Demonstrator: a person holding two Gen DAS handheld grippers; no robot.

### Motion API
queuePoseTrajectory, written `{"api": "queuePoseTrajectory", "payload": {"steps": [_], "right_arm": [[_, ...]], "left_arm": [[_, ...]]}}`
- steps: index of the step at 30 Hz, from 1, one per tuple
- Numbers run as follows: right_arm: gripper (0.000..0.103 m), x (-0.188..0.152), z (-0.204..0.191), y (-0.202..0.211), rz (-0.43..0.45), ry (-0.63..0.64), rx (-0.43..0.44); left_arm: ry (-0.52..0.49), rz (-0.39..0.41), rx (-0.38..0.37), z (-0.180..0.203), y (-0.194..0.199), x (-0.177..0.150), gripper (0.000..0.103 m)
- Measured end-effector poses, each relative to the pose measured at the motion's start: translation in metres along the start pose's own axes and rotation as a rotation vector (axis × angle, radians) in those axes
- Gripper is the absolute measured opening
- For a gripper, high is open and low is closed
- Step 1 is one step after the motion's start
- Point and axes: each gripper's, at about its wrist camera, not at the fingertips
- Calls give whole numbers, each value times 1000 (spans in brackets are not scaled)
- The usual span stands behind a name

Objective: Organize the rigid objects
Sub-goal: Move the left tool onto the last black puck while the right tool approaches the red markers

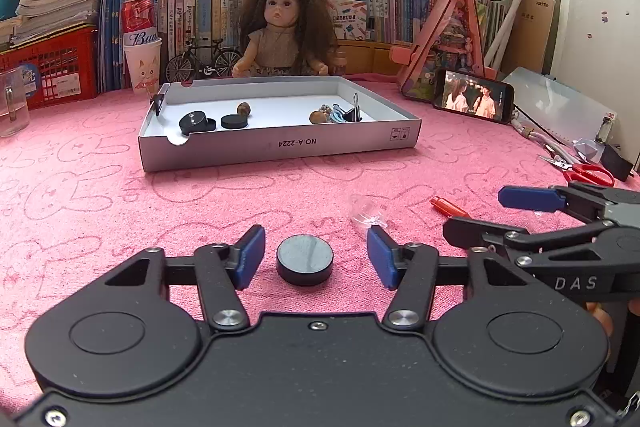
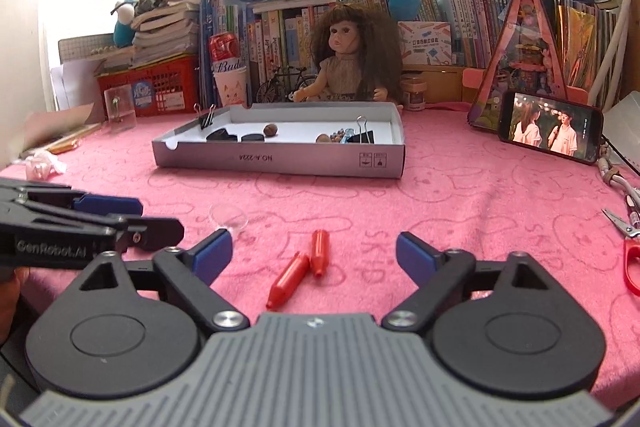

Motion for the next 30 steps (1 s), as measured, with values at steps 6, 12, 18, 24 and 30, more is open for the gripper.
{"api": "queuePoseTrajectory", "payload": {"steps": [6,12,18,24,30], "right_arm": [[76,-8,-3,6,-45,4,21],[75,-8,1,7,-63,39,-46],[75,-8,17,8,-66,35,-121],[75,-8,30,5,-75,29,-219],[75,-7,32,12,-43,-24,-221]], "left_arm": [[10,-16,6,-3,-2,-1,43],[7,-12,14,-3,-2,-2,43],[8,-17,29,-6,-5,-2,43],[14,-15,41,-8,-6,-2,43],[16,-11,47,-7,-6,-3,43]]}}
Point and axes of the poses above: each gripper's, at about its wrist camera, not at the fingertips, and y roughly against the way its jaws point, z to its right, x to its top, and after that the axes turned 6 degrees about y, right-handed
